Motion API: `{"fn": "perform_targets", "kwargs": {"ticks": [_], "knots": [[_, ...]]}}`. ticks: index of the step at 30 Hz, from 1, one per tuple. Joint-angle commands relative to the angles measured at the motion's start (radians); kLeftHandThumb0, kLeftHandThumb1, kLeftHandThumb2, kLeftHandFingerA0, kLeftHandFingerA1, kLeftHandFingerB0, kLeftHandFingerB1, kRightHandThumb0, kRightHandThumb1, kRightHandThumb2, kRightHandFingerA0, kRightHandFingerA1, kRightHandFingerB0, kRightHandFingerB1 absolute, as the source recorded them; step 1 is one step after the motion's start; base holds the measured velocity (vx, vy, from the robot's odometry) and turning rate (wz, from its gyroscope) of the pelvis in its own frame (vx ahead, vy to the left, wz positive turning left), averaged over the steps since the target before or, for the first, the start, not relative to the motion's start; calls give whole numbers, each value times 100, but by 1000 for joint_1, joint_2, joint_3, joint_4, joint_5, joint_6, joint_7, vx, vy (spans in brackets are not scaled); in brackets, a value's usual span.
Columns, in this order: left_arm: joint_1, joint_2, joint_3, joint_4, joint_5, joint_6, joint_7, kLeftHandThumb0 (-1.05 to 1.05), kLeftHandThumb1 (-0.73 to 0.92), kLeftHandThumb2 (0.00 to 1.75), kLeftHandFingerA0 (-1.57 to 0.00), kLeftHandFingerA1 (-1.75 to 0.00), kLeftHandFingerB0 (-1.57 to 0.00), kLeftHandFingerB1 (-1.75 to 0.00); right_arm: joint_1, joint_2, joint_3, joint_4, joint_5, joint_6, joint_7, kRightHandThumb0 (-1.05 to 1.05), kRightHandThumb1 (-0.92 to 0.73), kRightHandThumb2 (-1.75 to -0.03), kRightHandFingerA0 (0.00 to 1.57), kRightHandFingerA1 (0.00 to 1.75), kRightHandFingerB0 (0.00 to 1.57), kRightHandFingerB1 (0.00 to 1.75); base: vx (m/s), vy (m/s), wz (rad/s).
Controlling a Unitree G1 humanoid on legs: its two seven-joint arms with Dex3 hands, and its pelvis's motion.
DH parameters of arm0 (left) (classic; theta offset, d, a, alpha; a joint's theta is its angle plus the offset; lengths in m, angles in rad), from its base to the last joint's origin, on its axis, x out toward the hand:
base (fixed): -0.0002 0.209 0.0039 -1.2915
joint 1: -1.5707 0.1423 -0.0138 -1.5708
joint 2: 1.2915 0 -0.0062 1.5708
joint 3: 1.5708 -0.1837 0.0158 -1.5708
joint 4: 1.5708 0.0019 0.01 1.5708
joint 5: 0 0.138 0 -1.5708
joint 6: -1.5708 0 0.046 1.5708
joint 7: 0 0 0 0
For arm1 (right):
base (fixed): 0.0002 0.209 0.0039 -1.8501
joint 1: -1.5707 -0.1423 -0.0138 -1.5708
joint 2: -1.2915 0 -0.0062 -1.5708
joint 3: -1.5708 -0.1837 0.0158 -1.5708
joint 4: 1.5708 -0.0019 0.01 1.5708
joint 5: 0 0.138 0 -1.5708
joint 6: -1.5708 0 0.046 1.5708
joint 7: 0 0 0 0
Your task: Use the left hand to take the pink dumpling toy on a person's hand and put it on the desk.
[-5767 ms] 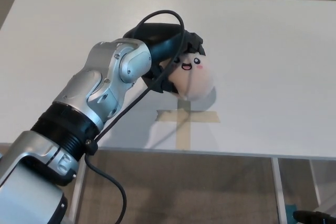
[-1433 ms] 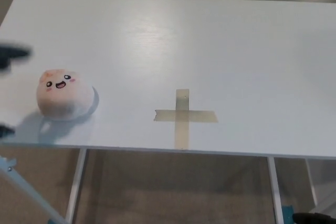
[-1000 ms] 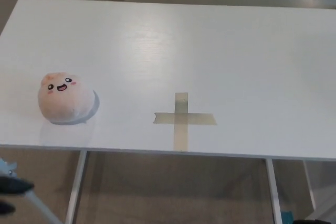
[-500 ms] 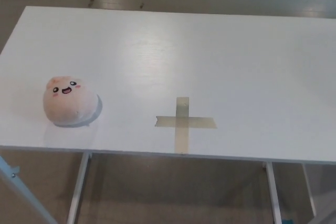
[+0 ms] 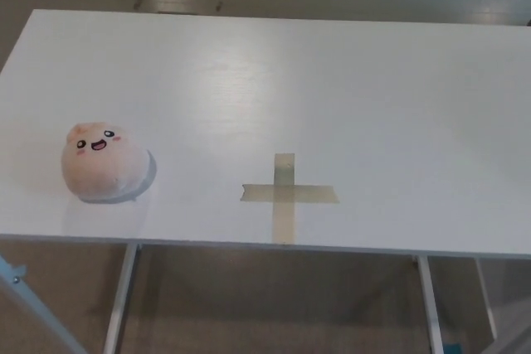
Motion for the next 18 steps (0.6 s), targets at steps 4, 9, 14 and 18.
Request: {"fn": "perform_targets", "kwargs": {"ticks": [4,9,14,18], "knots": [[-124,-4,-137,402,158,57,305,-65,92,72,-35,-34,-23,-30,52,24,-19,4,11,-35,-51,-22,-68,-60,59,44,50,41,0,0,0],[-136,1,-174,447,147,16,282,-67,92,70,-33,-33,-20,-28,66,14,-14,7,0,-43,-50,-22,-68,-60,57,44,49,41,0,0,0],[-142,4,-168,476,113,-2,290,-70,80,95,-28,-43,-19,-39,76,12,-9,4,-3,-50,-43,-23,-68,-60,58,44,49,41,0,0,0],[-135,-2,-163,483,101,-10,297,-69,80,95,-28,-42,-19,-39,87,8,-5,2,-5,-54,-37,-24,-68,-60,58,44,49,41,0,0,0]]}}
